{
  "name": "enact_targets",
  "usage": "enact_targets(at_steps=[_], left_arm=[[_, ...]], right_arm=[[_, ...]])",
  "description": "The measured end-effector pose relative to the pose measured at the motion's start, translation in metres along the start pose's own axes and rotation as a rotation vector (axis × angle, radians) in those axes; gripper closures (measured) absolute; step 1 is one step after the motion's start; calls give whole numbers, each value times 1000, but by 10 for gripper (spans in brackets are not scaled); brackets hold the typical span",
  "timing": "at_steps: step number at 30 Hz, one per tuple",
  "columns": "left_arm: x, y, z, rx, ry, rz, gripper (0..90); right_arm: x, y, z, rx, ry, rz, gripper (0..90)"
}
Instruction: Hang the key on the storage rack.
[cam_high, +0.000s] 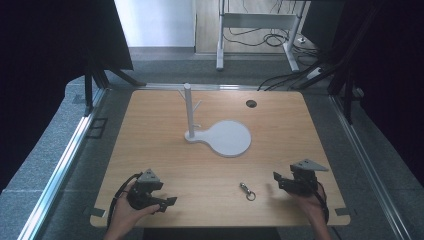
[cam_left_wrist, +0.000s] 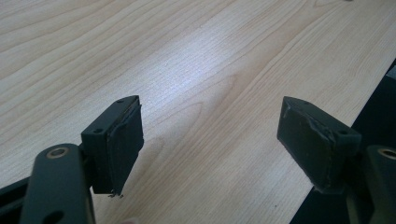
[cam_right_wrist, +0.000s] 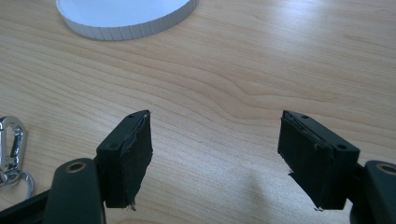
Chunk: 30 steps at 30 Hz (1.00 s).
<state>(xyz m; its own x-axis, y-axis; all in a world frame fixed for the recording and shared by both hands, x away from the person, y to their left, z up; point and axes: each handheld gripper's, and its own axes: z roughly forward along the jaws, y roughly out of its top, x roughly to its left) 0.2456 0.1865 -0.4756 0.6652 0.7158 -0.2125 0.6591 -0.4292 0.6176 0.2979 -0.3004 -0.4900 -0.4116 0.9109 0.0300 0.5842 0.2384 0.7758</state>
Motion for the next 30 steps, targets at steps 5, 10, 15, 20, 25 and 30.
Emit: enact_targets(at_steps=[5, 10, 15, 20, 25, 30], left_arm=[[2, -1, 0, 2, 3, -7, 231], [1, -1, -1, 0, 7, -5, 230], [1, -1, 1, 15, 5, -1, 230], [1, -1, -1, 9, 4, -5, 230], [1, -1, -4, 0, 11, -7, 230], [2, -1, -2, 6, 12, -10, 230]], right_arm=[[-2, 3, -8, -40, -15, 12, 265], [3, 4, -11, -38, -6, -9, 268], [4, 7, -15, -41, 25, -32, 279], [4, 11, -10, -13, 58, -47, 261], [6, 14, -4, 31, 94, -52, 260], [6, 21, -6, 51, 97, -65, 283]])
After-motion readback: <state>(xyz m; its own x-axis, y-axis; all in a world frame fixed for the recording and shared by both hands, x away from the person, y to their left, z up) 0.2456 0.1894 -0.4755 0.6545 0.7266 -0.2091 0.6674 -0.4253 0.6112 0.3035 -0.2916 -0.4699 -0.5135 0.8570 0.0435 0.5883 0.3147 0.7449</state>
